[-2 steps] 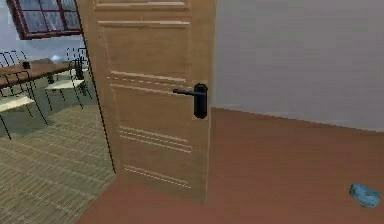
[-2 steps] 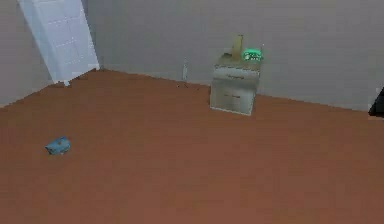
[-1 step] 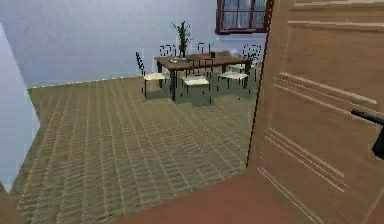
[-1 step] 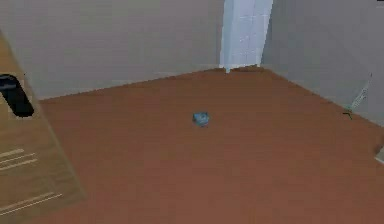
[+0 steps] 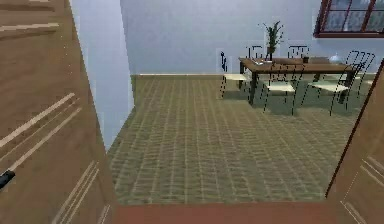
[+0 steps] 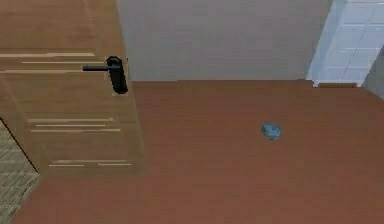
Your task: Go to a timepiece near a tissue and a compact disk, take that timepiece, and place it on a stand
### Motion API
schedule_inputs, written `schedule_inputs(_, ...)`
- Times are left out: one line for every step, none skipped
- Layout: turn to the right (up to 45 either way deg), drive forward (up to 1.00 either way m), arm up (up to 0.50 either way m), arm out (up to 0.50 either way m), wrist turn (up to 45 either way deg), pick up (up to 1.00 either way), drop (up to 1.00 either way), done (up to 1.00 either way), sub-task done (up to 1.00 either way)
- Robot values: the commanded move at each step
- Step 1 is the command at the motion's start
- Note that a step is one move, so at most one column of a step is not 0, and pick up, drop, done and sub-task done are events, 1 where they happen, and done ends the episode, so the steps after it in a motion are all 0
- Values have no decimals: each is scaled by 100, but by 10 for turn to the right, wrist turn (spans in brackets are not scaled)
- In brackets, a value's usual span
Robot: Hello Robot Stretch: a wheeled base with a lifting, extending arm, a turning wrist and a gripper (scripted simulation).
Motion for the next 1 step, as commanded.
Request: schedule_inputs(0, 100, 0, 0, 0, 0, 0, 0, 0)
